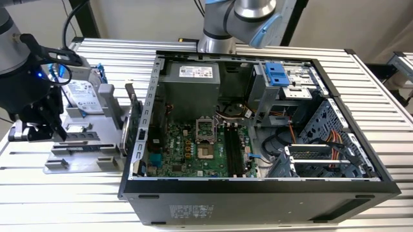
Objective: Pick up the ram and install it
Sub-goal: 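Pick up the ram and move it above insertion slot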
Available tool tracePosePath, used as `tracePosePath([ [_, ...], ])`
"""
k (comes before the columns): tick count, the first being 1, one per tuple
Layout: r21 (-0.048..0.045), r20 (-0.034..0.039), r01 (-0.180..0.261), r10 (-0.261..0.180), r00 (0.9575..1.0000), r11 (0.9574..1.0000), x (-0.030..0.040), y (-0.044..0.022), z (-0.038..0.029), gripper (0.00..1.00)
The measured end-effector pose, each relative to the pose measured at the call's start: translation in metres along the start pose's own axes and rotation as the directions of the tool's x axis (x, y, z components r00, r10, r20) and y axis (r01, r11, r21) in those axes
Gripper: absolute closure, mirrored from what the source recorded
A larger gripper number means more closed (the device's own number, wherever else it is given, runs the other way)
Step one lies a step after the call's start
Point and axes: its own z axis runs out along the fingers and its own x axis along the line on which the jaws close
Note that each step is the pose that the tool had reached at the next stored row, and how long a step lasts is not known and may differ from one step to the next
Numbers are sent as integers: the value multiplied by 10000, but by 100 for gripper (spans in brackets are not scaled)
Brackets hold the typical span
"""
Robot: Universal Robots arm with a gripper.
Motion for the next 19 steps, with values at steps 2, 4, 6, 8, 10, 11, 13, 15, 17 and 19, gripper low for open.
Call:
tracePosePath([
  [2, -1, -1, 0, 0, 10000, 10000, 0, 0, -13, 100],
  [4, 0, 0, 0, 0, 10000, 10000, 0, 1, -26, 100],
  [6, 0, 0, 0, 0, 10000, 10000, 0, 0, -39, 100],
  [8, 0, 0, 0, 0, 10000, 10000, 0, 1, -52, 100],
  [10, 0, 0, 0, 0, 10000, 10000, 0, 1, -67, 100],
  [11, 0, 0, -1, 1, 10000, 10000, 0, 1, -75, 100],
  [13, 1, 0, 0, 0, 10000, 10000, -1, 1, -94, 100],
  [15, 0, -1, 0, 0, 10000, 10000, 0, 1, -115, 100],
  [17, 1, 0, 0, 0, 10000, 10000, -1, 1, -134, 100],
  [19, 0, 0, 0, 0, 10000, 10000, -1, 2, -155, 100],
])
